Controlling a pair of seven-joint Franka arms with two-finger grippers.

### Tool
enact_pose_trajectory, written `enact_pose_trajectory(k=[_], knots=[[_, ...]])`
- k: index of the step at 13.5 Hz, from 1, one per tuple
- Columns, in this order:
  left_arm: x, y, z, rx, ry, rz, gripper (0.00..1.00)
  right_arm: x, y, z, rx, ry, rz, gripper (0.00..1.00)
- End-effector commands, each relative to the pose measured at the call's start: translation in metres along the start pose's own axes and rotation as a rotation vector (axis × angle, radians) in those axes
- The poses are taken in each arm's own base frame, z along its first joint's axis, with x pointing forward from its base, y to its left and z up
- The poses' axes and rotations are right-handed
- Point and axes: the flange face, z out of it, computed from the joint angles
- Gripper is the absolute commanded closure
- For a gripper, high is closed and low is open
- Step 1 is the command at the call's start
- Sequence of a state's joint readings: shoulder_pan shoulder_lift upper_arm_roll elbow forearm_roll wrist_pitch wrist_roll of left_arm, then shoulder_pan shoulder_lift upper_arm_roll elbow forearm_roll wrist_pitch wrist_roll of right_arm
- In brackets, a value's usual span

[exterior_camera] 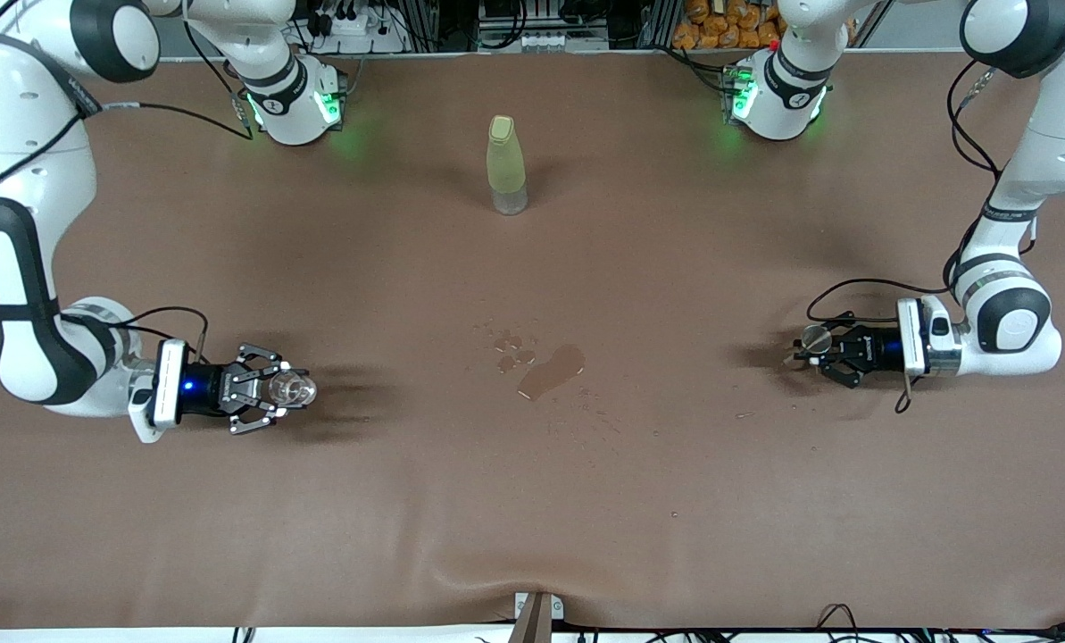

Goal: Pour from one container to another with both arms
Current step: 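Lift the beaker and jigger, bringing both grippers together mid-table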

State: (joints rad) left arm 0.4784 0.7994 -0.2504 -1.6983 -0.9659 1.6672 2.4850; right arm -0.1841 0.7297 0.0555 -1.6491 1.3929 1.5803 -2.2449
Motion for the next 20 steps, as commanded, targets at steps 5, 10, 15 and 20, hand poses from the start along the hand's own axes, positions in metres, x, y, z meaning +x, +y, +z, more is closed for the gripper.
enact_pose_trajectory(k=[5,10,15,20], knots=[[0.073,-0.052,0.124,-0.02,0.081,0.09,1.0,0.041,-0.083,0.064,-0.085,0.044,0.097,1.0],[0.1,-0.06,0.262,0.025,0.069,-0.004,1.0,0.042,-0.123,0.088,-0.059,0.059,0.13,1.0],[0.129,-0.036,0.376,0.033,0.065,-0.038,1.0,0.053,-0.148,0.162,-0.002,-0.058,0.104,1.0],[0.144,-0.011,0.473,0.06,0.028,-0.041,1.0,0.063,-0.159,0.202,0.001,-0.015,0.121,1.0]])
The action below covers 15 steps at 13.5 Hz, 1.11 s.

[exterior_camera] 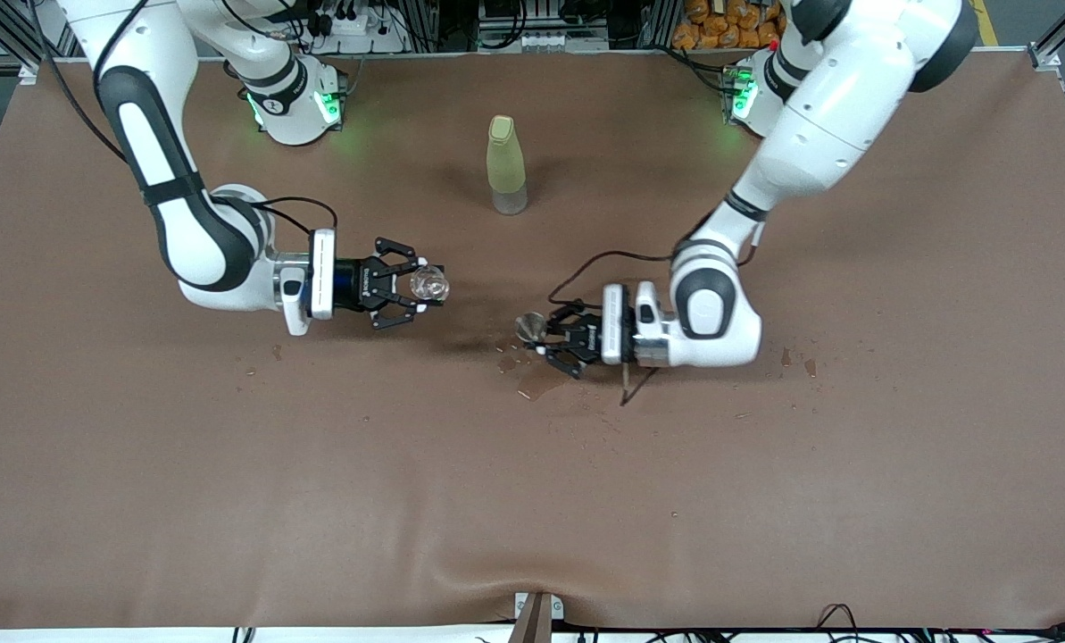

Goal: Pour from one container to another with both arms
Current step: 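Lift the beaker and jigger, bringing both grippers together mid-table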

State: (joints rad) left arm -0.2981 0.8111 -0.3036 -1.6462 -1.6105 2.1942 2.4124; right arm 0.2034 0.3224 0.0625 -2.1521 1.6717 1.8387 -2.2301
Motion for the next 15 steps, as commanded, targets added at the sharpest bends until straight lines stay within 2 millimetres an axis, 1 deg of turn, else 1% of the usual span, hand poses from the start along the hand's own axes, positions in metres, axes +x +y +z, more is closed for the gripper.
enact_pose_trajectory(k=[1,2,4,6,9,11,12,13,14,15], knots=[[-0.002,0.001,0.042,0.048,-0.007,0.001,1.0,0.012,-0.013,0.013,-0.031,0.044,0.021,1.0],[-0.006,0.007,0.058,0.052,-0.002,-0.016,1.0,0.012,-0.015,0.018,-0.04,0.048,0.029,1.0],[-0.018,0.013,0.069,0.057,-0.019,-0.035,1.0,0.014,-0.02,0.028,-0.026,0.038,0.078,1.0],[-0.021,0.014,0.069,0.072,-0.01,-0.058,1.0,0.018,-0.023,0.033,-0.029,0.026,0.109,1.0],[-0.022,0.017,0.073,0.072,-0.004,-0.066,1.0,0.015,-0.024,0.037,-0.026,0.019,0.172,1.0],[-0.022,0.017,0.072,0.078,-0.002,-0.034,1.0,0.015,-0.031,0.05,-0.006,0.007,0.236,1.0],[-0.023,0.018,0.073,0.08,0.001,-0.014,1.0,0.016,-0.029,0.05,-0.019,-0.001,0.263,1.0],[-0.03,0.02,0.074,0.087,0.004,-0.034,1.0,0.017,-0.028,0.051,-0.03,-0.011,0.279,1.0],[-0.031,0.02,0.075,0.089,0.007,-0.038,1.0,0.015,-0.027,0.053,-0.03,-0.014,0.314,1.0],[-0.032,0.02,0.075,0.09,0.007,-0.04,1.0,0.019,-0.026,0.054,-0.03,-0.011,0.33,1.0]])
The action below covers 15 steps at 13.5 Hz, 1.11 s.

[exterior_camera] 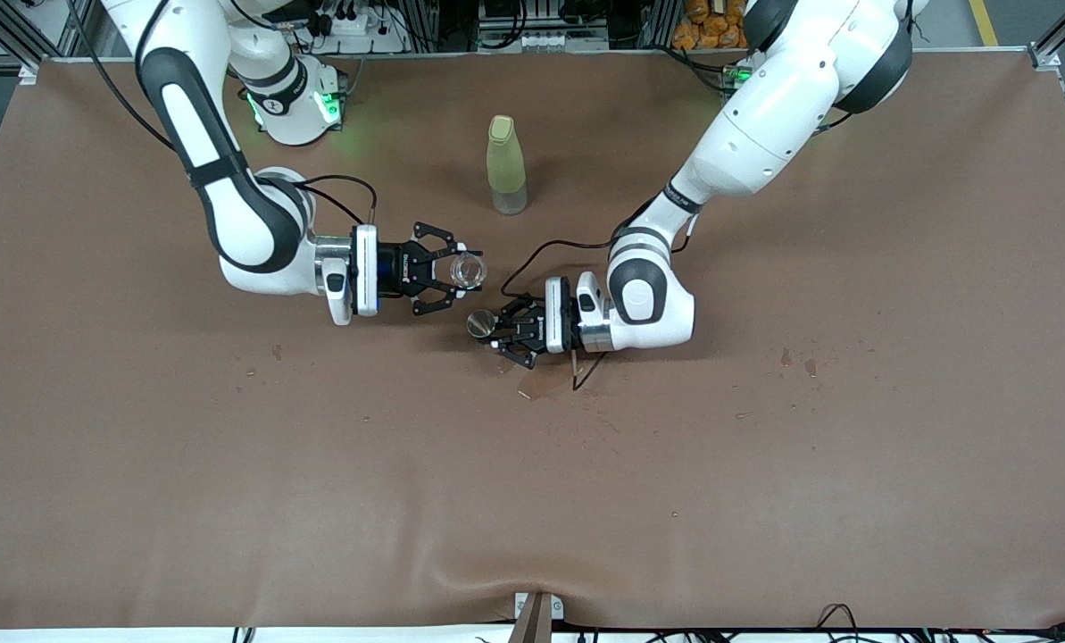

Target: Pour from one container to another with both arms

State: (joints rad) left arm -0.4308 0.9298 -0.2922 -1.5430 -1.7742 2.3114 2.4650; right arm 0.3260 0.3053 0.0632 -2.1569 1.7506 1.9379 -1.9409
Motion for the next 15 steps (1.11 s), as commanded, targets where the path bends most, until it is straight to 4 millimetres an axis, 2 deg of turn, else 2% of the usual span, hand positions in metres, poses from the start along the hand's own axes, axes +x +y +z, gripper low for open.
enact_pose_trajectory(k=[1,6,8,15], knots=[[-0.002,-0.001,0.005,0.025,0.017,0.004,1.0,0.013,-0.007,0.001,-0.018,0.02,0.057,1.0],[-0.002,0.003,0.009,0.018,0.015,0.005,1.0,0.012,-0.005,0.002,-0.028,0.015,0.137,1.0],[-0.002,0.003,0.009,0.019,0.016,0.004,1.0,0.011,-0.009,0.009,-0.019,0.008,0.205,1.0],[0.011,-0.002,0.001,0.034,0.027,0.029,1.0,0.009,-0.01,0.015,-0.044,-0.01,0.356,1.0]])
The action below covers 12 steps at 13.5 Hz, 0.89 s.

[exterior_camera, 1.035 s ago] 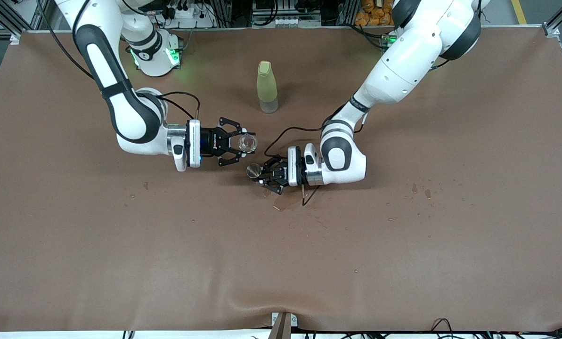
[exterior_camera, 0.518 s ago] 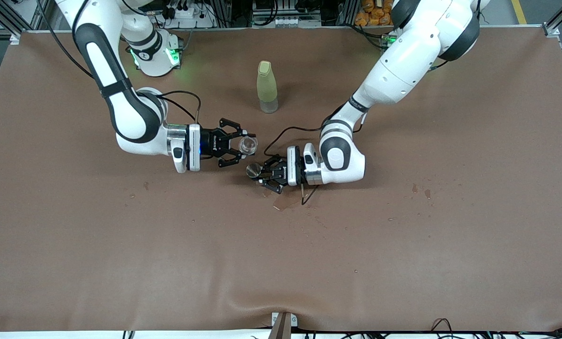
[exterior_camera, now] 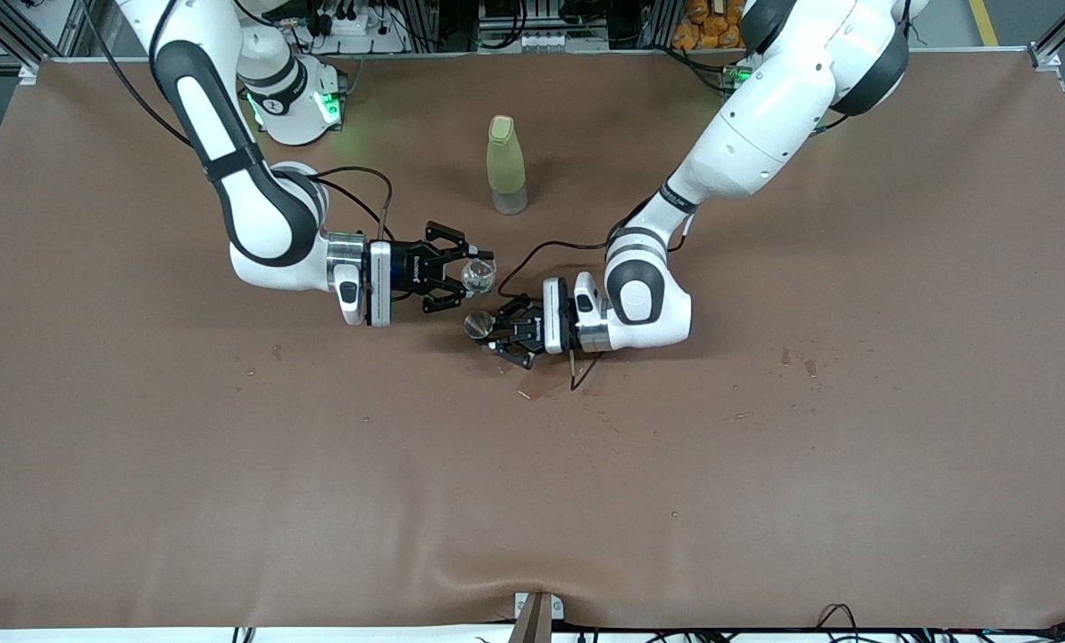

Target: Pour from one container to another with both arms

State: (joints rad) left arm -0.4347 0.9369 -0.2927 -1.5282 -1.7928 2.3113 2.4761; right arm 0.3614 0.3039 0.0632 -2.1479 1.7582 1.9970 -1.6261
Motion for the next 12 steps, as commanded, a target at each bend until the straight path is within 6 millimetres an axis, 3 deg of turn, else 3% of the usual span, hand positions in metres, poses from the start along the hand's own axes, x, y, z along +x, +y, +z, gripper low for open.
enact_pose_trajectory(k=[1,8,12], knots=[[0.009,0.001,-0.004,0.022,0.011,0.035,1.0,0.004,-0.009,0.003,-0.02,0.011,0.069,1.0],[0.018,0.007,-0.02,0.016,0.014,0.063,1.0,0.012,-0.011,0.006,-0.029,0.015,0.186,1.0],[0.026,0.017,-0.02,0.006,0.037,0.041,1.0,0.012,-0.01,0.006,-0.026,0.017,0.263,1.0]])
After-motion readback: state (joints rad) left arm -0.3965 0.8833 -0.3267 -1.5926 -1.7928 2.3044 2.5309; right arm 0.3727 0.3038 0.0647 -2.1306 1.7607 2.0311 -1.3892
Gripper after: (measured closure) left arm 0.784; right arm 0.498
